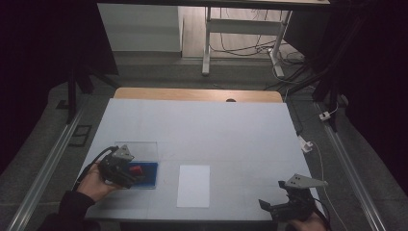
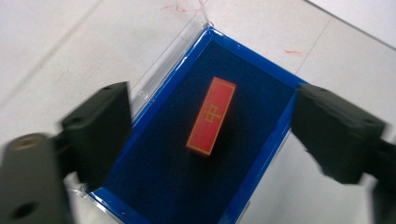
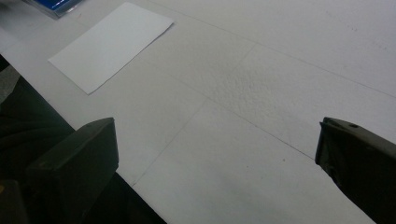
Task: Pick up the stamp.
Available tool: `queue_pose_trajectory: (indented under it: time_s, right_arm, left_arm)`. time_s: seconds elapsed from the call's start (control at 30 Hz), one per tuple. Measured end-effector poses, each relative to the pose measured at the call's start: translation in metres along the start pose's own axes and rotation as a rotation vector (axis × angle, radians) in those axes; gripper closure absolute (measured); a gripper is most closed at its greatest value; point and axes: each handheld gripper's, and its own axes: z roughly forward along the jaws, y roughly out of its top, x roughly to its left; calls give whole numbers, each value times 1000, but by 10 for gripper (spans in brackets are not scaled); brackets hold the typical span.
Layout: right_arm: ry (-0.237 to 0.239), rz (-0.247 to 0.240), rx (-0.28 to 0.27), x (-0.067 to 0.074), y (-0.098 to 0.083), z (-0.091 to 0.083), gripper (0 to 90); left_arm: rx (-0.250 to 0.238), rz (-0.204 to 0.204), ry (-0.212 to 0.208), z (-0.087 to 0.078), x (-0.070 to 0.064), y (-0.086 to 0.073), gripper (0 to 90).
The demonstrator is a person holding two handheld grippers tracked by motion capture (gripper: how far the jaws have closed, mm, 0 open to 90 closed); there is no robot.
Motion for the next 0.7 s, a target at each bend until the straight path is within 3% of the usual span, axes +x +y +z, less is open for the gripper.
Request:
queue_pose_trajectory:
  time_s: [0.4,0.7]
  right_arm:
    - [0,-10,8,1,0,1,0]
    - [-7,-7,9,1,0,1,0]
  left_arm:
    - [9,53,-33,-2,9,-4,480]
    - [14,70,-56,-1,11,-3,603]
